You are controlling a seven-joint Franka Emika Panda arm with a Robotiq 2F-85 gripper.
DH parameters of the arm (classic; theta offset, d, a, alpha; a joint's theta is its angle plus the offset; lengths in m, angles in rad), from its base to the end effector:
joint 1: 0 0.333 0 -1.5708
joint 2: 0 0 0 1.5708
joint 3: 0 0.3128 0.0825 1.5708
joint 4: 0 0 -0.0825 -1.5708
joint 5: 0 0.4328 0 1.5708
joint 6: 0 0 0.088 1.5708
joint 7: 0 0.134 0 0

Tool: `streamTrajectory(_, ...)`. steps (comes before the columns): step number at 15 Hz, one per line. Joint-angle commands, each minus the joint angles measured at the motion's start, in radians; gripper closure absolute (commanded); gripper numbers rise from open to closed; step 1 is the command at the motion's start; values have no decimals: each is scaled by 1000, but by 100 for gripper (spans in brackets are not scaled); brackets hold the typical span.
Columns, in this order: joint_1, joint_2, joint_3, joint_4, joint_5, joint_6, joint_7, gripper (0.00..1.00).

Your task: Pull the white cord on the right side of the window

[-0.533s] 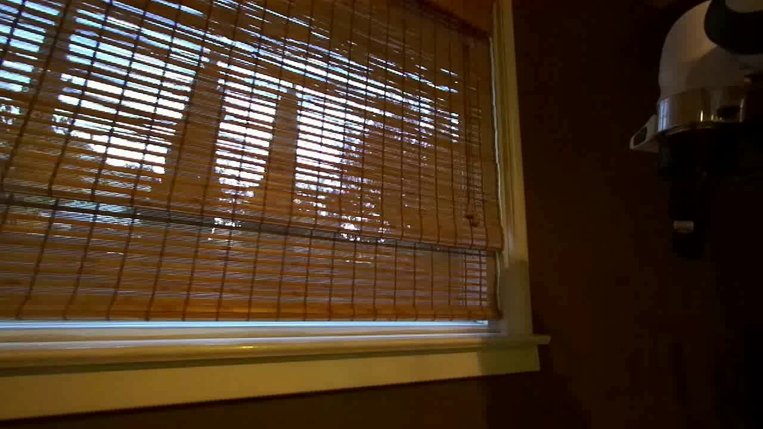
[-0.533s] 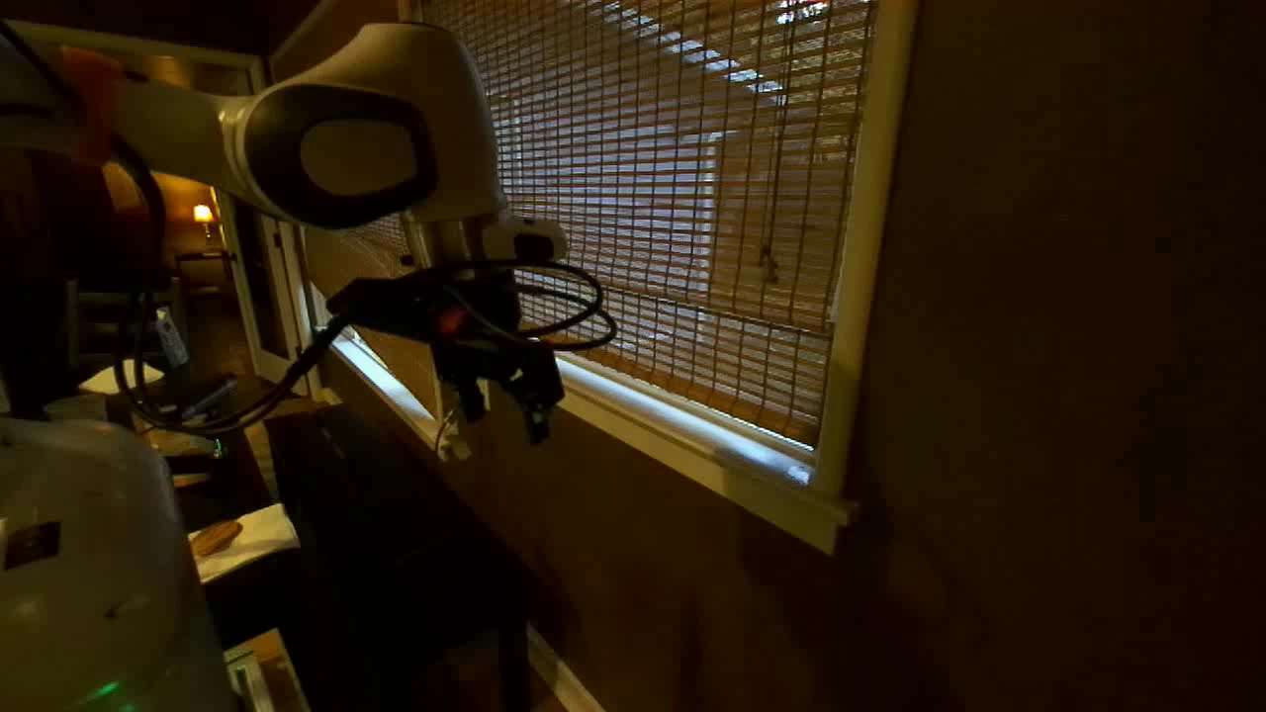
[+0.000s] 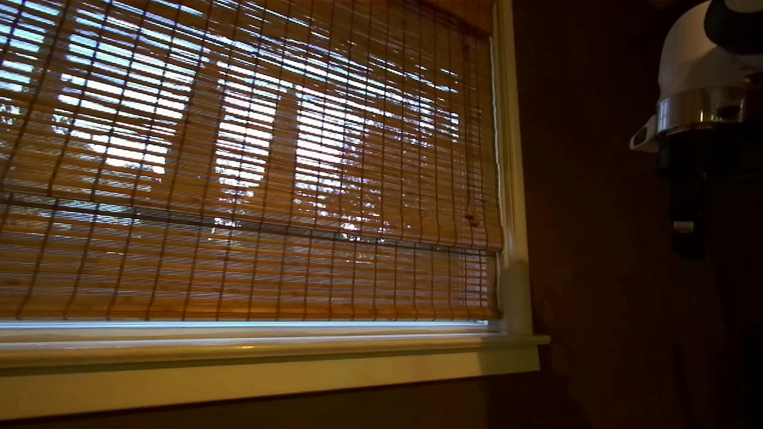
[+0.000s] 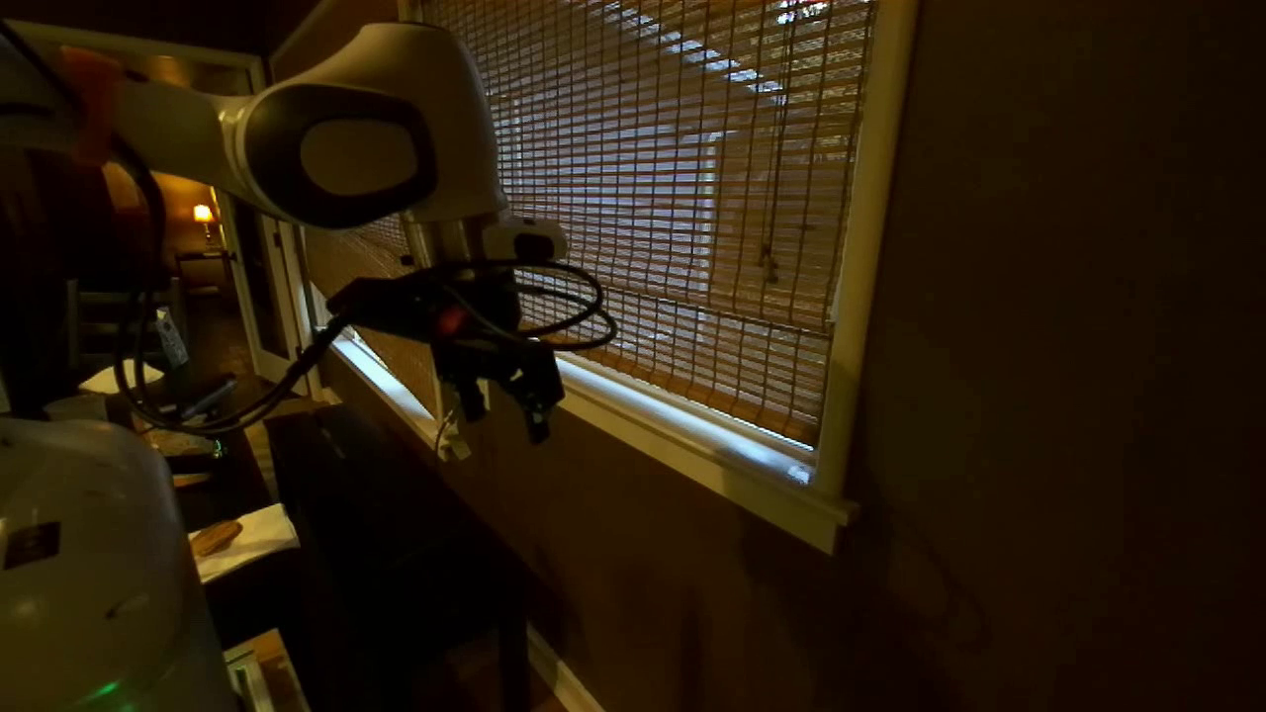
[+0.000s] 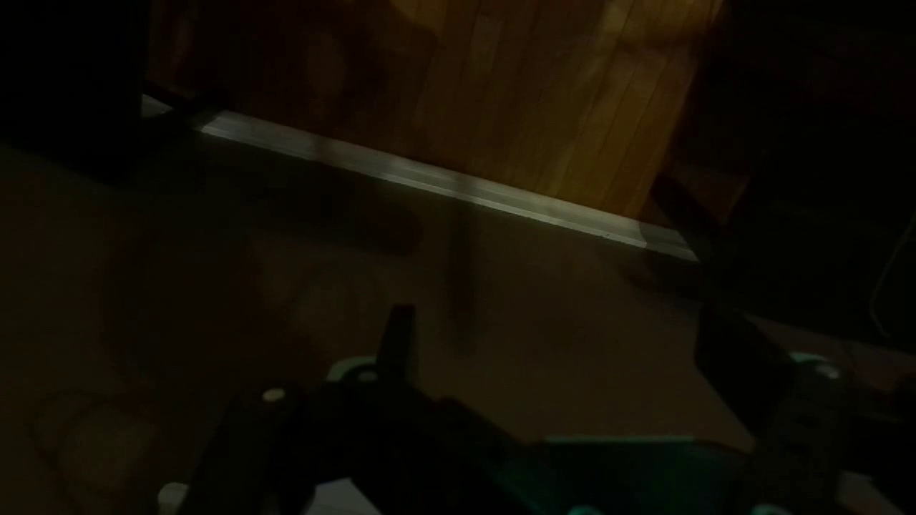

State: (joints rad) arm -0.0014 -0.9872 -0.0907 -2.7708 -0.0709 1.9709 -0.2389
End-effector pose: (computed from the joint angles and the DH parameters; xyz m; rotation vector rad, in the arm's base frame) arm 0.3354 -0.0323 0.4469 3.0932 0.3134 0.2886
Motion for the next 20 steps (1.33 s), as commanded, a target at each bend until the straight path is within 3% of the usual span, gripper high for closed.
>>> streamTrajectory(1, 6, 0, -5, 3, -5, -3, 5, 0)
streamTrajectory(6, 6, 0, -5, 3, -5, -3, 5, 0)
streamTrajectory(8, 1, 52, 9, 68, -2, -50, 32, 0)
streamTrajectory(15, -68, 230, -14, 406, 31, -35, 217, 0)
streamTrajectory(20, -74, 366, 3, 566, 101, 138, 342, 0)
